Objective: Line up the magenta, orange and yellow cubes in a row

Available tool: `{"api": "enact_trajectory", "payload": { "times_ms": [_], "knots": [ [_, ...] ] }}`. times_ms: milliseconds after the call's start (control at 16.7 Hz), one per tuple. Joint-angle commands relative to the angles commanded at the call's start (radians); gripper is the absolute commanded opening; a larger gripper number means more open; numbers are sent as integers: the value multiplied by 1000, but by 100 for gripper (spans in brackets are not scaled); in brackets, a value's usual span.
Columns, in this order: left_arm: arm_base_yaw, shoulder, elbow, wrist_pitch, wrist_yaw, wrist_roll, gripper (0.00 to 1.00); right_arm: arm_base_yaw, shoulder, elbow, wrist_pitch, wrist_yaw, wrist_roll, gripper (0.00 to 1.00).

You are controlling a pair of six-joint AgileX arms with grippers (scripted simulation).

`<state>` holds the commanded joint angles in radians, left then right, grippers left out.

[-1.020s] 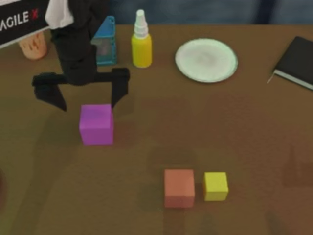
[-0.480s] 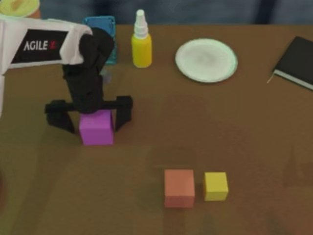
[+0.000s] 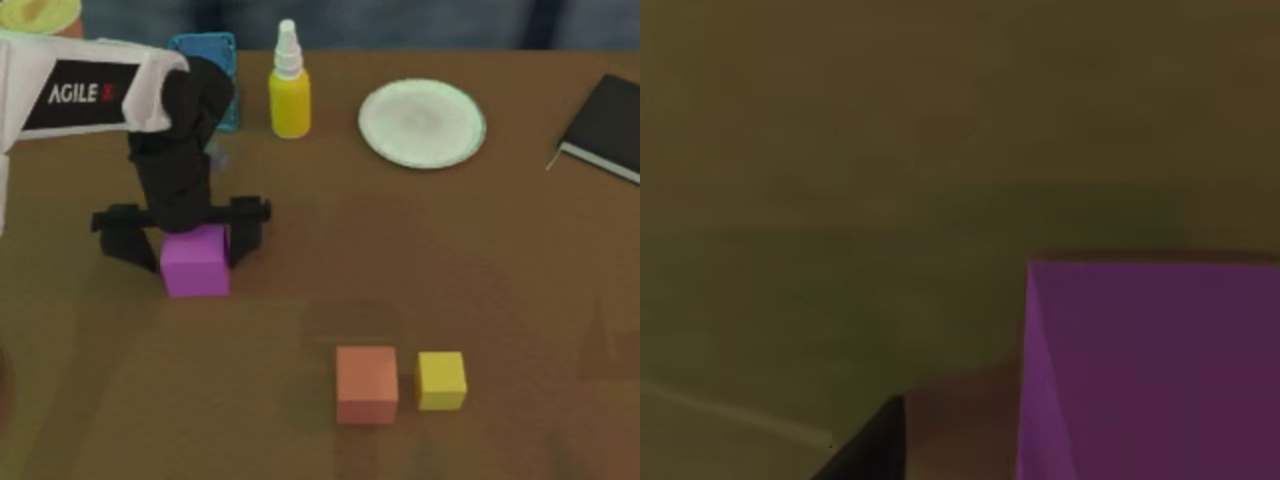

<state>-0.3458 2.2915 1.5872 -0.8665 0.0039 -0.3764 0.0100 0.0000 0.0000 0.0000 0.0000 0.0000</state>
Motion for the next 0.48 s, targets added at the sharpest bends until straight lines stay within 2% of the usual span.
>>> {"api": "enact_trajectory", "payload": {
  "times_ms": [480],
  "knots": [
    [0,0,0,0,0,0,2,0,0,0,0,0,0,100]
  ]
}}
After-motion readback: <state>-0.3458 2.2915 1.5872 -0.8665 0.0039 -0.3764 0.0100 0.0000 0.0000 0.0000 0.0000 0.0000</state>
